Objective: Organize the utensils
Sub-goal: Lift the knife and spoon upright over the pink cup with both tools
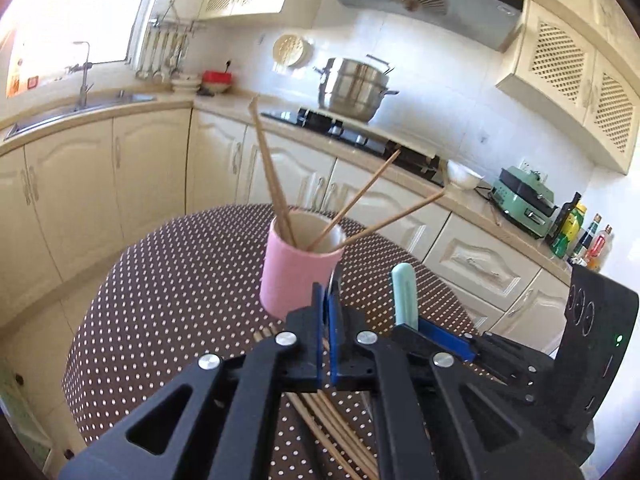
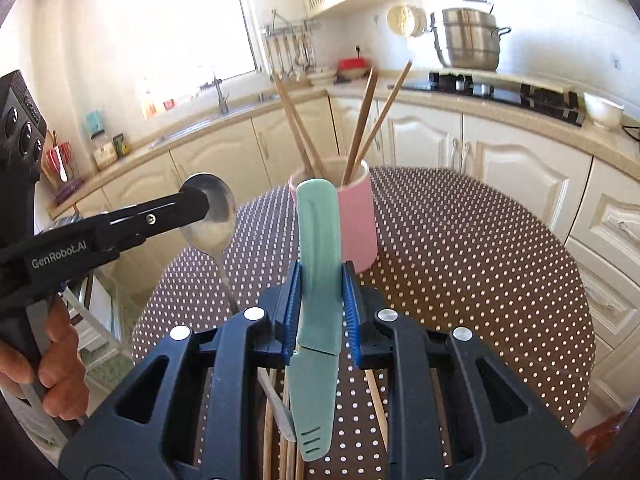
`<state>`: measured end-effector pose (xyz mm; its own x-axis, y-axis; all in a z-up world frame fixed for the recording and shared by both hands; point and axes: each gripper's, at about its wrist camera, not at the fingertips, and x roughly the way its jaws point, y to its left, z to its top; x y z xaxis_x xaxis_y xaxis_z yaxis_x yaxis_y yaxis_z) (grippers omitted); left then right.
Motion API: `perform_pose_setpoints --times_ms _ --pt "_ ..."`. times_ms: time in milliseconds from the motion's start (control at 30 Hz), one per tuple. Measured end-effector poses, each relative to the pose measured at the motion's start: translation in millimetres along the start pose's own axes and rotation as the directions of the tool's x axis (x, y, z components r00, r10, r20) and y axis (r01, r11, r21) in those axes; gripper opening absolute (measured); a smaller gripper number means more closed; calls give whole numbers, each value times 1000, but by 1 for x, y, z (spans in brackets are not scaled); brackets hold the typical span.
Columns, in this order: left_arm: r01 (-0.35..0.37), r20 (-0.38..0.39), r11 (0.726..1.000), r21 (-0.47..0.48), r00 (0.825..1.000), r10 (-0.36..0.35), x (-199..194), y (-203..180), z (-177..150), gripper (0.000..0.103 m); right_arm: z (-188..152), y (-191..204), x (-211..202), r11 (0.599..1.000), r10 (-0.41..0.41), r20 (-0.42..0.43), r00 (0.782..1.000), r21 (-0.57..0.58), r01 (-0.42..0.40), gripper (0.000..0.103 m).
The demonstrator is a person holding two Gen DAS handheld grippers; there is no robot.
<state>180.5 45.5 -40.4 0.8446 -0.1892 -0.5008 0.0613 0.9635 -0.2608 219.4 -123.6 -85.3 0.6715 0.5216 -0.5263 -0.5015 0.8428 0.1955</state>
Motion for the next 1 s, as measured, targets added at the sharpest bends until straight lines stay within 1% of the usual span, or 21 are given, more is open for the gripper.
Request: perform_pose_setpoints --times_ms 133,233,300,400,433,600,733,833,1000 --pt "-5 39 999 34 999 4 -6 -8 9 2 9 -1 -9 1000 4 47 999 10 -4 20" --pt "-2 61 999 49 998 -1 -11 -12 16 2 15 -1 -21 1000 5 103 995 13 -7 21" --pt "-8 80 998 64 997 3 -14 -14 23 2 21 0 -26 1000 -8 148 989 4 8 21" --pt "-16 105 997 79 994 8 -18 -14 34 2 31 2 -31 1000 -18 225 974 6 17 21" --pt "-21 116 996 81 993 11 -19 -14 37 2 36 3 -33 1000 -22 256 966 8 20 21" --pt "-71 191 993 95 980 52 -22 -15 63 2 64 3 -29 1000 -20 345 938 7 19 21" --pt "-121 238 984 133 967 87 -20 -19 82 2 80 7 -20 1000 -28 425 905 13 25 21" --pt "-141 256 980 137 961 103 -13 -17 97 2 94 7 -9 999 -35 456 889 25 27 21" --pt "-184 277 973 137 951 140 2 -12 114 2 110 4 11 998 -57 487 871 42 41 21"
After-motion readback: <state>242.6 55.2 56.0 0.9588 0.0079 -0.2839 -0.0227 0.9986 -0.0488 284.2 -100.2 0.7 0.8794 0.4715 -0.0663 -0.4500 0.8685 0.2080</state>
